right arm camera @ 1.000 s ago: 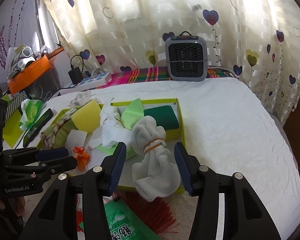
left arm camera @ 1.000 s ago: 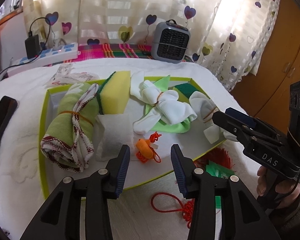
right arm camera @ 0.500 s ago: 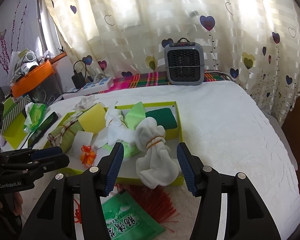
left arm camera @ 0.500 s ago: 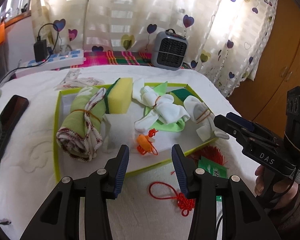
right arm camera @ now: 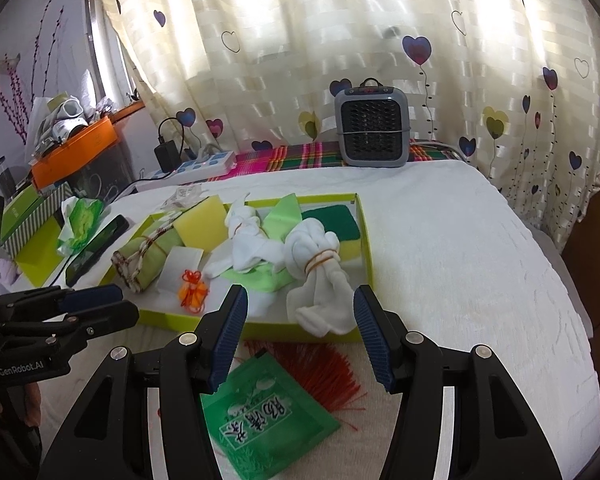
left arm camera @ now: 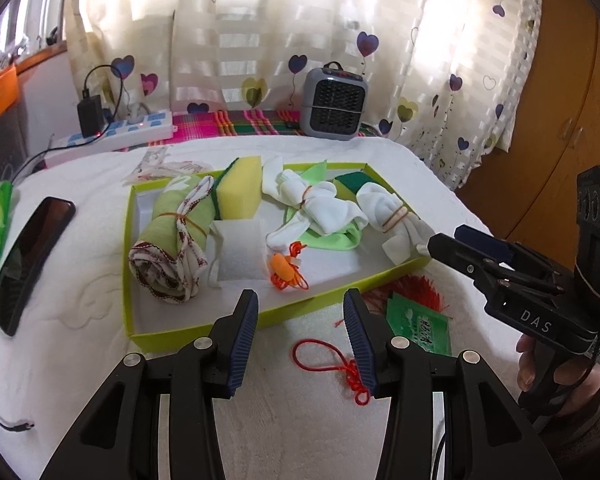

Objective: Organize soft objects
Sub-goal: 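Move the left gripper to the red Chinese knot while the right approaches the green packet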

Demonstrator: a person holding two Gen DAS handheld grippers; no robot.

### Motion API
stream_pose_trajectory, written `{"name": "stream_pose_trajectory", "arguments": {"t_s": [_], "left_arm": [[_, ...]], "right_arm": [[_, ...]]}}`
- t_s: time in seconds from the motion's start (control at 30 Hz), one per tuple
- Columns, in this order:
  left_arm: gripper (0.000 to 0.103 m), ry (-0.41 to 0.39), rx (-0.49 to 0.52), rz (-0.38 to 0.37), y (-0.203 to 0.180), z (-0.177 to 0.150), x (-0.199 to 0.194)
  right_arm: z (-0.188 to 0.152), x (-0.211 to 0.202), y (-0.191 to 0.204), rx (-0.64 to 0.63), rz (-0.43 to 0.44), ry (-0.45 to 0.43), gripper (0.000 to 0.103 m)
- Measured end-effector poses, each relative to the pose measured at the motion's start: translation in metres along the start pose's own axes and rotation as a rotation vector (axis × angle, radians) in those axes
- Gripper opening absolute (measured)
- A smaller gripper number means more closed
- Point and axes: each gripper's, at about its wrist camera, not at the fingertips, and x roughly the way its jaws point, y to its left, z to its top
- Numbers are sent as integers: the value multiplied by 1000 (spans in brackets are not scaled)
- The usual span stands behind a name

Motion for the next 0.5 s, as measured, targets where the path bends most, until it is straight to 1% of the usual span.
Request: {"name": "stream_pose_trajectory", "arguments": {"t_s": [0.27, 0.5], "left_arm": [[43, -2, -18, -23, 1, -9, -7], [43, 8, -36, -57, 3, -20, -8]], "right_arm": [[-10, -10, 0, -5, 7, 15, 56], [-26, -19, 3, -9, 39, 47, 56]]}}
